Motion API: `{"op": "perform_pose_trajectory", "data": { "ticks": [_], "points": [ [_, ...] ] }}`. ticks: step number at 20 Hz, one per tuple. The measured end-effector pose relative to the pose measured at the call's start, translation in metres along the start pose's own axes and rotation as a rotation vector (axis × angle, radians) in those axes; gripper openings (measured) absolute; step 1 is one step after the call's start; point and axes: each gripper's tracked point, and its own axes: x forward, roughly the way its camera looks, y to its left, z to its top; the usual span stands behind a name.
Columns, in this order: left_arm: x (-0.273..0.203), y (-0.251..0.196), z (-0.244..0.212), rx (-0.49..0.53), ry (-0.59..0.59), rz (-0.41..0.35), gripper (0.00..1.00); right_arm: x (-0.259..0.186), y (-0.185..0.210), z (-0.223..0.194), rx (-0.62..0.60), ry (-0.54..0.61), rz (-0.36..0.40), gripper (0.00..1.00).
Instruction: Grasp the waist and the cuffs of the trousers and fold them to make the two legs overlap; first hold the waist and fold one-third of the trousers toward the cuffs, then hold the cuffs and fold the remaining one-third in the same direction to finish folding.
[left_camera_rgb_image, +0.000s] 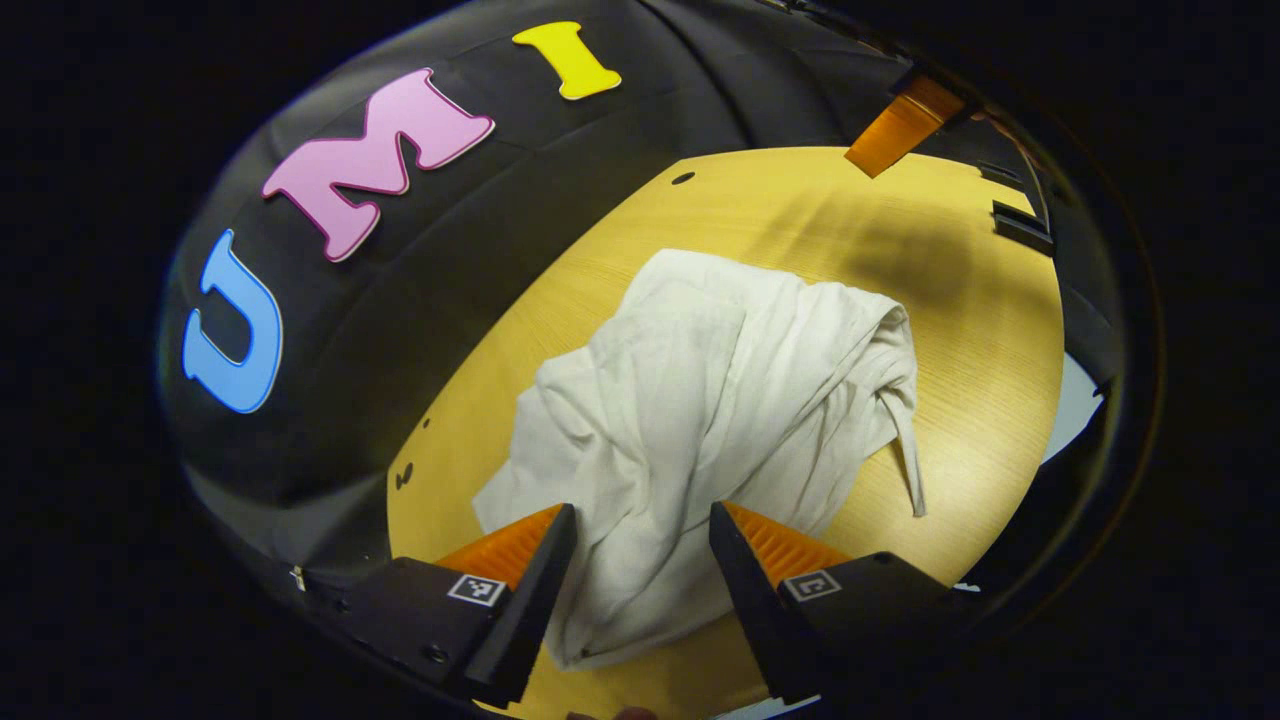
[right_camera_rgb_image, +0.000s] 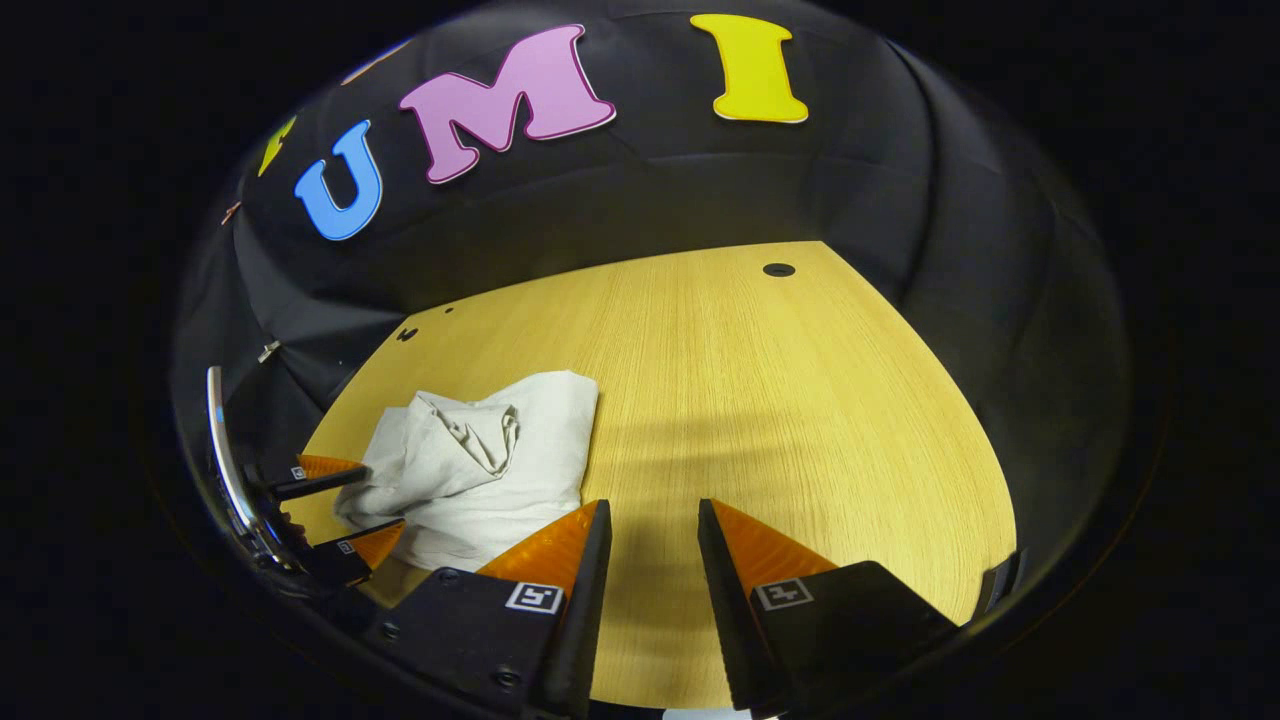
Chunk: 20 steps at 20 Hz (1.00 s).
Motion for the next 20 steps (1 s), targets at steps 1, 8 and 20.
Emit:
{"op": "perform_pose_trajectory", "data": {
  "ticks": [1,8,20],
  "points": [
    [-0.008,0.007,-0.002,0.015,-0.012,0.017,0.88,-0.004,0.003,0.001,0.004,-0.006,-0.004,0.54],
    [-0.072,0.061,-0.007,-0.189,-0.111,0.052,0.92,-0.031,0.052,0.004,0.017,-0.052,-0.014,0.41],
    [-0.184,0.169,-0.039,-0.695,-0.272,0.169,0.93,-0.04,0.166,0.028,0.013,-0.117,0.021,0.54]
  ]
}}
